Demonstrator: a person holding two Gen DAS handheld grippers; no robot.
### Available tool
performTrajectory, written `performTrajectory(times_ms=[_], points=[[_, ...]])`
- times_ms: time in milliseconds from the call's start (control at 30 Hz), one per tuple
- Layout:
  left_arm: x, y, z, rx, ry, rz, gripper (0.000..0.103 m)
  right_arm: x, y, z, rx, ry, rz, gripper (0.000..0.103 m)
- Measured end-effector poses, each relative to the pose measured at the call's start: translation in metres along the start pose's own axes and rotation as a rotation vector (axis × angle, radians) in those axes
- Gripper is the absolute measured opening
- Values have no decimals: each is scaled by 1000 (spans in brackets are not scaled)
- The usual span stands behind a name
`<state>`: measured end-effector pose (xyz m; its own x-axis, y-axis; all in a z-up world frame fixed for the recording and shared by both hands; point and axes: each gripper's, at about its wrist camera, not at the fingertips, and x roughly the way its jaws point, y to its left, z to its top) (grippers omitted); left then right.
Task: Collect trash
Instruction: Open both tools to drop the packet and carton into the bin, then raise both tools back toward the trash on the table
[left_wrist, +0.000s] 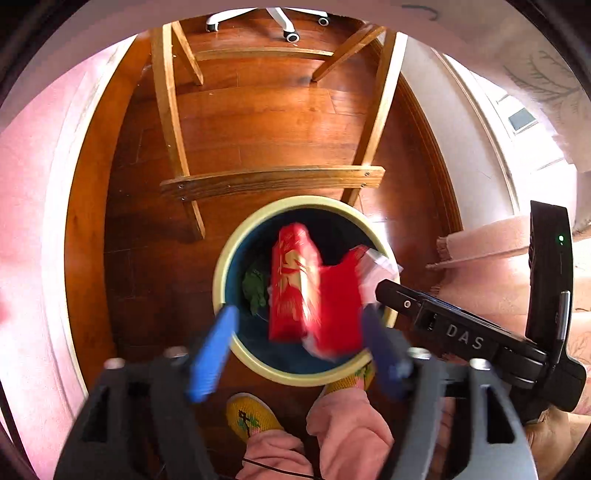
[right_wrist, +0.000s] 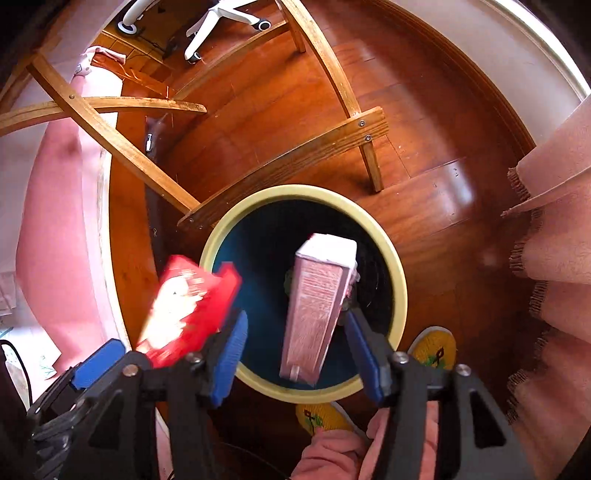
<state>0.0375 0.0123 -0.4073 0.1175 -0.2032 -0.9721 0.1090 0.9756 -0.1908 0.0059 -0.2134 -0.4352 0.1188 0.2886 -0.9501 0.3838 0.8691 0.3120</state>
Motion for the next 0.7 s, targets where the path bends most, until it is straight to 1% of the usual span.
performTrajectory(times_ms=[133, 167, 233, 333, 500, 700], points=[[4, 10, 1, -22, 18, 26, 78, 4, -2, 2, -21, 4, -16, 64], [3, 11, 1, -32, 15, 34, 79, 3, -3, 2, -20, 5, -18, 64], [-4, 15, 0, -44, 5, 43, 83, 0, -5, 0, -17, 9, -12, 64], [-14, 19, -2, -50, -13, 59, 85, -9, -2, -3, -24, 8, -16, 64], [-44, 19, -2, -46, -39, 77, 85, -33, 7, -8, -33, 8, 0, 64], [-94, 14, 3, -27, -73, 90, 85, -76, 26, -11, -42, -20, 23, 64]])
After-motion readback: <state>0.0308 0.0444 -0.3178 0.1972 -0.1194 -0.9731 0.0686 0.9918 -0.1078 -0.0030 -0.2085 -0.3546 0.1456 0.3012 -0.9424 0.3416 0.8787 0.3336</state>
